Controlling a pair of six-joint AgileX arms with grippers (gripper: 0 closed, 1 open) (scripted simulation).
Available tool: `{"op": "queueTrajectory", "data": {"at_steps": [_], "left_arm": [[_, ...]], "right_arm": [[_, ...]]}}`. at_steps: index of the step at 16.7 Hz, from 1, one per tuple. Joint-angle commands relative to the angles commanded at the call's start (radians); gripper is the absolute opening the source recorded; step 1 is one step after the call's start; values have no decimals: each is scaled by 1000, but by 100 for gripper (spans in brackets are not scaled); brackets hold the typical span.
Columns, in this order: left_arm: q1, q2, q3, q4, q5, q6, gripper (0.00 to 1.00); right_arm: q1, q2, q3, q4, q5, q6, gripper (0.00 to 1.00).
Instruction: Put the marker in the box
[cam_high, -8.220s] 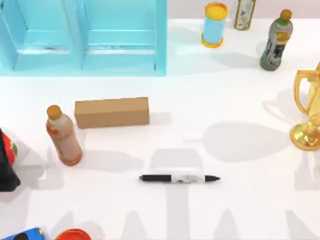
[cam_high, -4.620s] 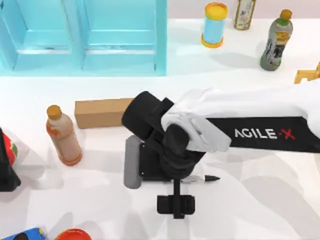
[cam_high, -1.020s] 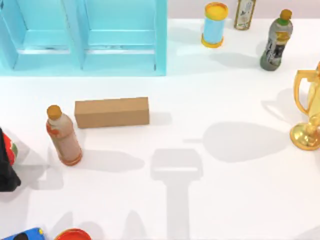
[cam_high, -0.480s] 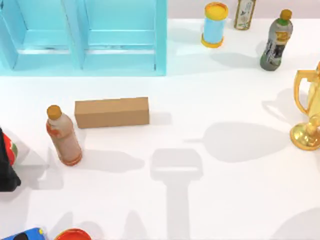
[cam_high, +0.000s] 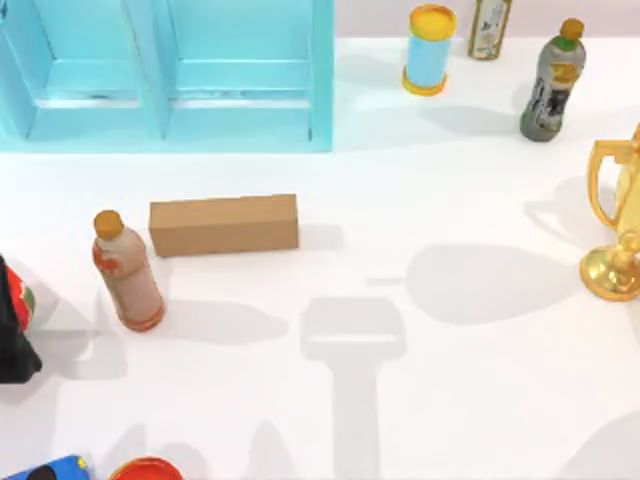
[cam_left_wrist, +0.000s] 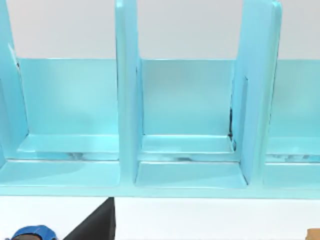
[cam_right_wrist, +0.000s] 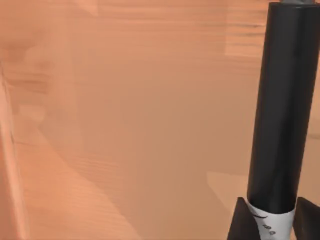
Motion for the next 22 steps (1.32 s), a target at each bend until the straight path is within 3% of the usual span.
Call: {"op": "queueTrajectory", "data": {"at_steps": [3, 16, 22], "left_arm": [[0, 0, 0, 0, 0, 0, 100], [0, 0, 0, 0, 0, 0, 100], [0, 0, 0, 0, 0, 0, 100]], "right_arm": [[0, 0, 0, 0, 0, 0, 0], [0, 0, 0, 0, 0, 0, 98], [0, 0, 0, 0, 0, 0, 100]]}}
